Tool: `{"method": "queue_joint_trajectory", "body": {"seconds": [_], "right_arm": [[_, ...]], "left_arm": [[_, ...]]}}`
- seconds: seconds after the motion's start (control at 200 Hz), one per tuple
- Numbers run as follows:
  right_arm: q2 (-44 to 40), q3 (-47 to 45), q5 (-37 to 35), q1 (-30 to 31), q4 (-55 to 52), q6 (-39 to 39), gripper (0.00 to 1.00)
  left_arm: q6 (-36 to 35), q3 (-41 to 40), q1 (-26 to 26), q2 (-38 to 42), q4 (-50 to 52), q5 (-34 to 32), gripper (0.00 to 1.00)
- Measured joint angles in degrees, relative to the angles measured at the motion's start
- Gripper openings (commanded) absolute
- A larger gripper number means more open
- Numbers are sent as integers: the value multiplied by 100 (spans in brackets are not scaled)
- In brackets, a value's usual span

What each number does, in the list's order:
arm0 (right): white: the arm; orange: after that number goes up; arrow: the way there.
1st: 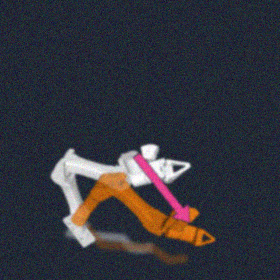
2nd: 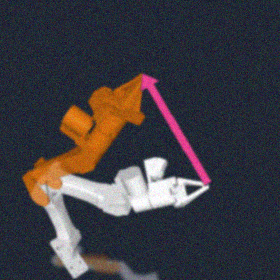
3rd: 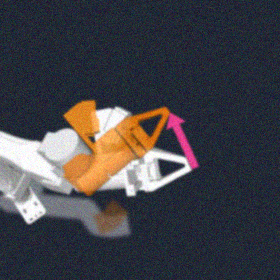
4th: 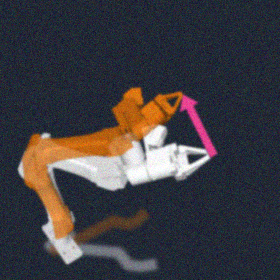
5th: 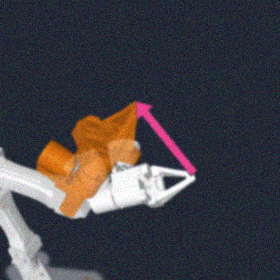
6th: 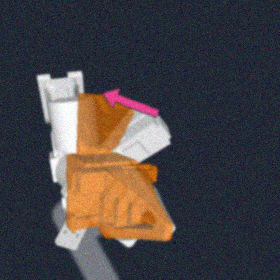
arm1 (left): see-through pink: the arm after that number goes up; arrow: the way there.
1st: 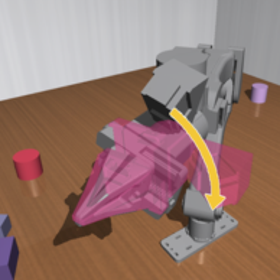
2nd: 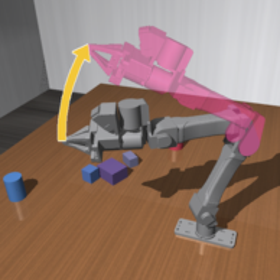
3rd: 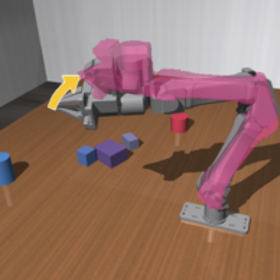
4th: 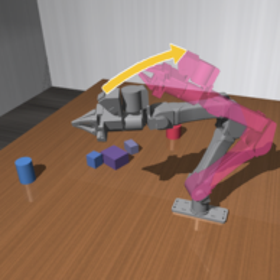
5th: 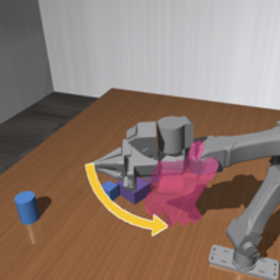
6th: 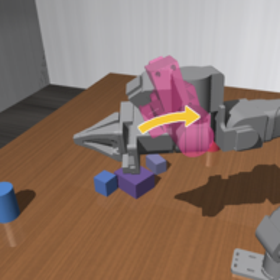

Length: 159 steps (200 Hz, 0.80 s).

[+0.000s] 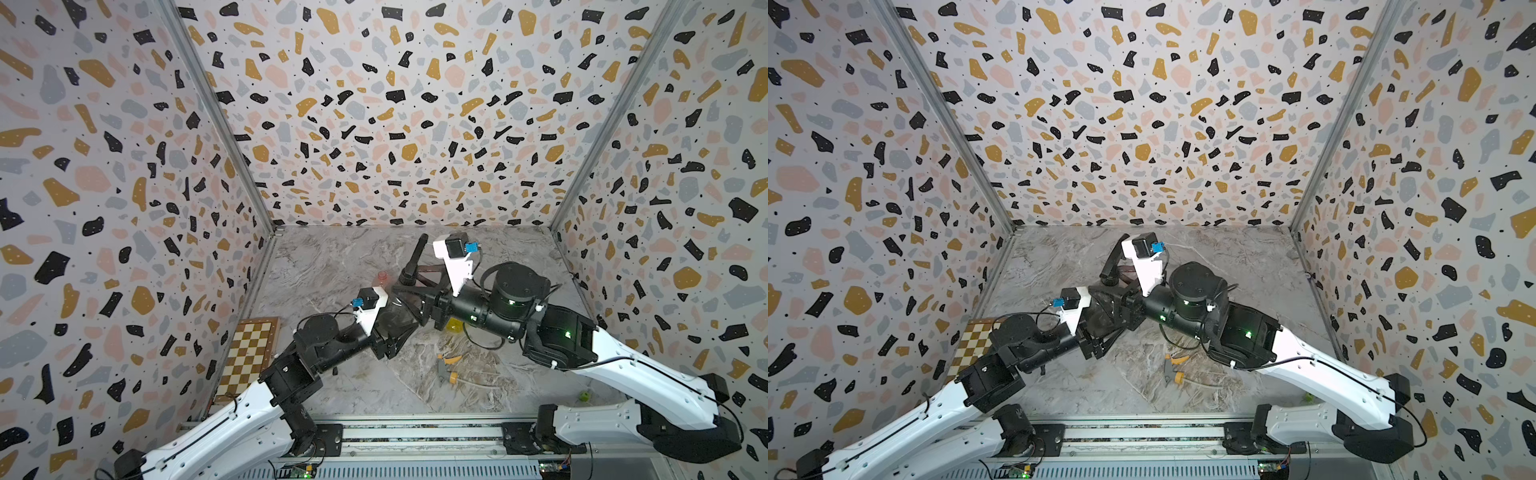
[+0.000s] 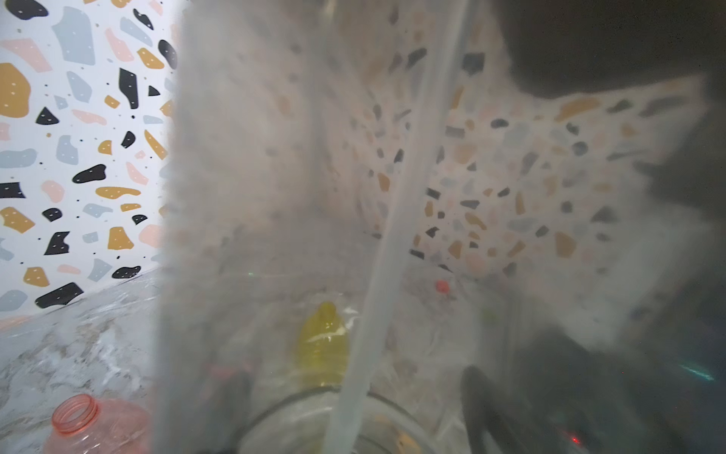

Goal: Attach spray nozzles to spray bottles
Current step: Screw the spray nozzle on the spray bottle.

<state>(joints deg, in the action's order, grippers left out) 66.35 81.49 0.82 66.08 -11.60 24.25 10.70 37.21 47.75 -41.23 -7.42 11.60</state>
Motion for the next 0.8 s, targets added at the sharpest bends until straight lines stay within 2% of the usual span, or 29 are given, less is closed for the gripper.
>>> {"method": "queue_joint_trajectory", "body": {"seconds": [0.175,0.325,0.626,0.796], "right_arm": [[-221,-66,1779,-846,-61,-149,70],[-138,24,2636,-1095,-221,-402,65],[-24,160,3287,-1174,-345,-680,60],[-24,238,3438,-1176,-332,-699,49]], "left_arm": [[15,0,-7,13,-98,407,0],[46,0,-7,46,-179,767,0],[90,0,-7,44,-299,1480,0],[98,0,-7,39,-372,1644,0]]}}
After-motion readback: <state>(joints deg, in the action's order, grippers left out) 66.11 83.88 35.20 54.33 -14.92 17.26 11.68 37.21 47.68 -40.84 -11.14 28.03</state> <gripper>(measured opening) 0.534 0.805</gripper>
